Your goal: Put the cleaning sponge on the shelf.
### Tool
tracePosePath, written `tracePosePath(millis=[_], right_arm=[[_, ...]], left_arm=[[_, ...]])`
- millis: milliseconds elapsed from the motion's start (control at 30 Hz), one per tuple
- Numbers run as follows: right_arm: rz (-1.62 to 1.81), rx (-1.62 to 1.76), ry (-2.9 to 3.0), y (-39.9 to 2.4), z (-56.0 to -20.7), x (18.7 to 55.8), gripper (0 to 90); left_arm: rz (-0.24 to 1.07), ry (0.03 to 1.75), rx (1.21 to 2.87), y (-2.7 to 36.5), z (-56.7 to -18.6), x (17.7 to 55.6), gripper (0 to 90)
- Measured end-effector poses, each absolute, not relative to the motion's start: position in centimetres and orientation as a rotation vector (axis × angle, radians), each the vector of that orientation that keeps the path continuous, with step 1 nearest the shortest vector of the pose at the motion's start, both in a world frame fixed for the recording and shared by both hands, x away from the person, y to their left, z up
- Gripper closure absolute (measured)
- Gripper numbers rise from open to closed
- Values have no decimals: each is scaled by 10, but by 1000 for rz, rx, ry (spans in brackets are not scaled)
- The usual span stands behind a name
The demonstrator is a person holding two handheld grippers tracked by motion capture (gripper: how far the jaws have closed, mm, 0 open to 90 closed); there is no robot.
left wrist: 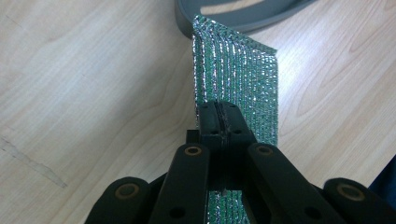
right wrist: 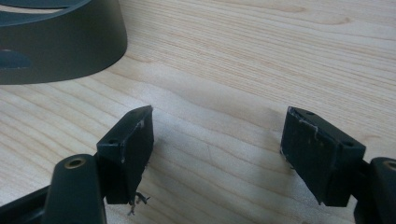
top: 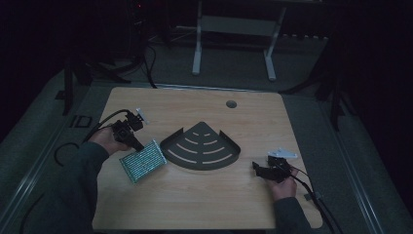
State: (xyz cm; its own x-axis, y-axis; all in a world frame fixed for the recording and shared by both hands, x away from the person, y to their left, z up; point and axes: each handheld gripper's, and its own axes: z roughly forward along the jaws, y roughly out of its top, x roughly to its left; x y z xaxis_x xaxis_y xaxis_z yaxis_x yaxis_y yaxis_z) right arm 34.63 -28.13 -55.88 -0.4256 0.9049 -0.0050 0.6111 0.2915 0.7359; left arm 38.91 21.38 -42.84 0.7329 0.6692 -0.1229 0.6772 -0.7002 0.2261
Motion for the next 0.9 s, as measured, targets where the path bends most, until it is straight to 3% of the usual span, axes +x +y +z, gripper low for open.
tracePosePath(millis=[900], right_arm=[[936, 1356, 2143, -281, -559, 346, 250]], left_arm=[[33, 1042, 2669, 195, -395, 405, 898]])
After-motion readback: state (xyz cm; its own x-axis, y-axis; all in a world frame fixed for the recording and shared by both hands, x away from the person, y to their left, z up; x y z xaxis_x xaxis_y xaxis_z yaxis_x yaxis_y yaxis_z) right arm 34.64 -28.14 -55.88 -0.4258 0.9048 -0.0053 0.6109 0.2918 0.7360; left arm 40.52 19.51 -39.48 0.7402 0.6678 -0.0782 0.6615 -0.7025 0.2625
